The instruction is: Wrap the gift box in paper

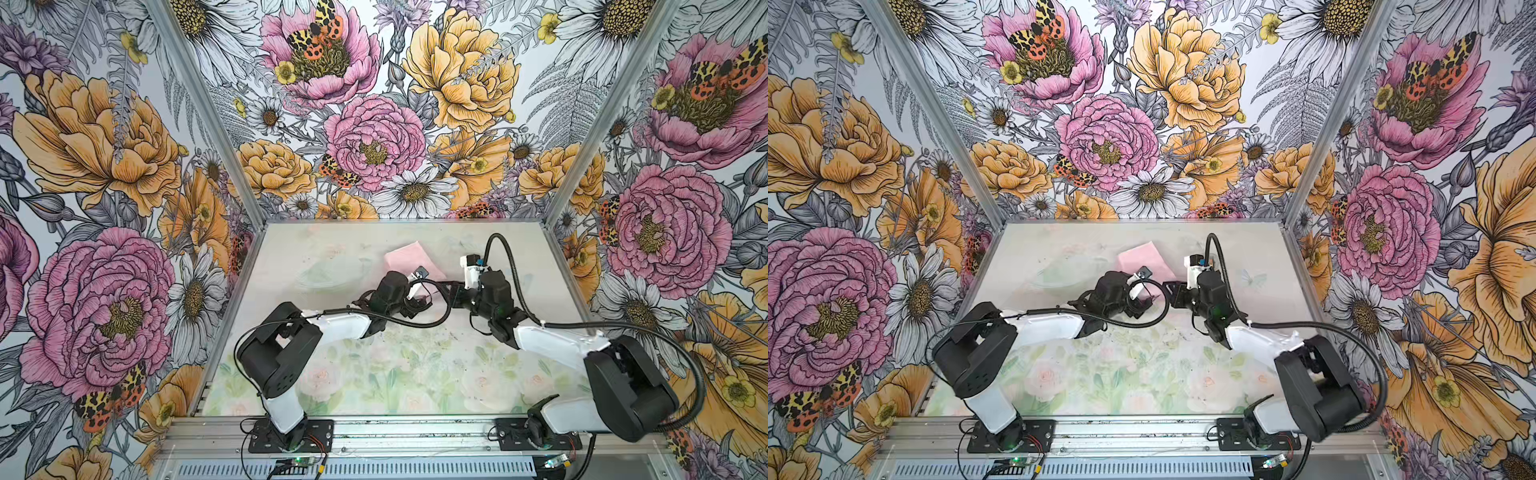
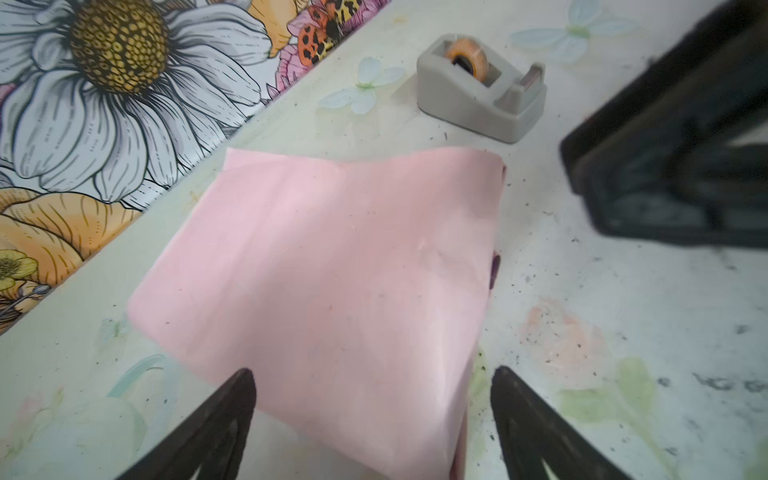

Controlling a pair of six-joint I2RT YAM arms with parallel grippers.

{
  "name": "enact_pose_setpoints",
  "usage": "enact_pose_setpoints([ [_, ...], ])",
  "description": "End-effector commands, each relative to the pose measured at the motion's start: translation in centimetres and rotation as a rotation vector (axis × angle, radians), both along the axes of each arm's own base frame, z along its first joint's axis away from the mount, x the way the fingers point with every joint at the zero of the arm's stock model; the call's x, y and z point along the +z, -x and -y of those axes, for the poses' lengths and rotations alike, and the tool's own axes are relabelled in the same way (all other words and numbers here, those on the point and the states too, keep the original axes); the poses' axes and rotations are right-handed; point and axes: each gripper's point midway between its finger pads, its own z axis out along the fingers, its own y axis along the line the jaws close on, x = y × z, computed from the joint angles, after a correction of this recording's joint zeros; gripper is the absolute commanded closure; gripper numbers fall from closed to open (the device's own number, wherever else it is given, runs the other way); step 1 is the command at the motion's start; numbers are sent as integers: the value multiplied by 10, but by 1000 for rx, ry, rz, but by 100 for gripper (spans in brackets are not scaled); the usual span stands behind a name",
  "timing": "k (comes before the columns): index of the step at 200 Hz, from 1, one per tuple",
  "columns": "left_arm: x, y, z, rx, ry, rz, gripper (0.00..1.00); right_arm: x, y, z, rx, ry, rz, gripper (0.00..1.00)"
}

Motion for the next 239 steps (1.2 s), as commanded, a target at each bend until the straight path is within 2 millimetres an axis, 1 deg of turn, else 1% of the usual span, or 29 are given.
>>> enact_pose_setpoints([
  [1,34,11,-15,72,104,-56,7,0,16,23,-4,161,-70,59],
  [17,52,19,-30,136,158,-93,4,11,19,32,9,211,-80,48],
  [24,58,21,-40,176,186,-114,3,16,19,35,16,230,-84,43],
  [37,66,28,-57,237,245,-174,1,24,15,40,31,263,-87,40],
  [53,67,34,-86,337,343,-277,1,26,4,45,43,309,-115,39],
  [62,67,37,-101,382,401,-328,1,21,-5,47,52,331,-141,39],
  [67,64,40,-109,403,424,-358,1,20,-10,48,54,340,-155,39],
  [73,62,44,-117,421,451,-384,1,13,-17,48,59,351,-186,39],
  [77,60,46,-122,433,465,-396,1,12,-22,47,67,350,-195,39],
  [78,60,47,-124,435,468,-399,1,9,-23,47,70,353,-205,39],
  [79,59,47,-125,437,470,-401,1,12,-26,46,71,351,-200,39],
  [84,57,50,-131,449,484,-408,1,8,-31,43,86,353,-215,39],
  [89,55,54,-136,459,494,-413,1,0,-36,42,93,359,-243,39],
  [92,54,55,-140,466,501,-417,1,1,-40,39,98,357,-245,39],
  [106,45,62,-156,502,525,-431,1,-14,-55,28,145,348,-298,39],
  [124,34,70,-167,519,564,-459,1,-29,-73,18,171,328,-353,39],
  [144,24,76,-174,531,588,-480,1,-49,-83,8,193,304,-410,39],
  [164,18,77,-176,527,610,-494,1,-64,-81,0,222,273,-459,39],
  [183,16,75,-176,520,629,-511,1,-72,-67,-12,264,239,-501,41],
  [198,14,72,-174,515,635,-519,1,-68,-48,-28,316,209,-514,41],
  [204,14,71,-173,509,636,-523,1,-63,-37,-37,345,199,-512,41],
  [218,13,67,-169,497,636,-534,1,-52,-19,-51,378,187,-501,41],
  [228,13,63,-166,488,639,-541,1,-45,-10,-53,376,181,-498,41],
  [239,12,59,-161,472,643,-554,1,-38,-6,-47,333,182,-500,40],
])
